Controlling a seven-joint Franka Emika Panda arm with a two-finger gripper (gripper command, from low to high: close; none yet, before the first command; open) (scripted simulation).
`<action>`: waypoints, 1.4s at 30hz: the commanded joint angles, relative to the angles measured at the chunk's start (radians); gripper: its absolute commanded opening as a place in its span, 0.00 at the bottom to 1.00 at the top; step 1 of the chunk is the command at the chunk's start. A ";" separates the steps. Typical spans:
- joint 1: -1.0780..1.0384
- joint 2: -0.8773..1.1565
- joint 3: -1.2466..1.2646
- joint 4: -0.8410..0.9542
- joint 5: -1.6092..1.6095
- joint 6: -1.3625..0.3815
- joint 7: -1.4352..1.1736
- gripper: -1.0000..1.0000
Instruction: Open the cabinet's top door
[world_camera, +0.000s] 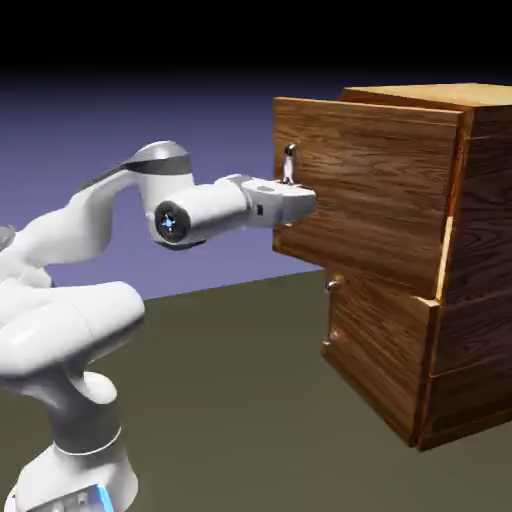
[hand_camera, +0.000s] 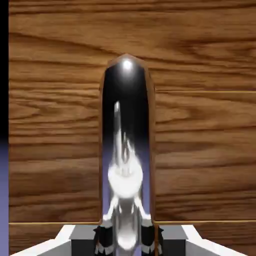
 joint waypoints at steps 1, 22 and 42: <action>-0.009 0.008 -0.023 -0.015 -0.015 -0.042 -0.015 0.00; -0.511 0.444 -0.392 0.006 -0.533 -0.956 -0.442 0.00; -0.919 1.169 -0.194 0.553 -1.299 -1.210 -1.083 0.00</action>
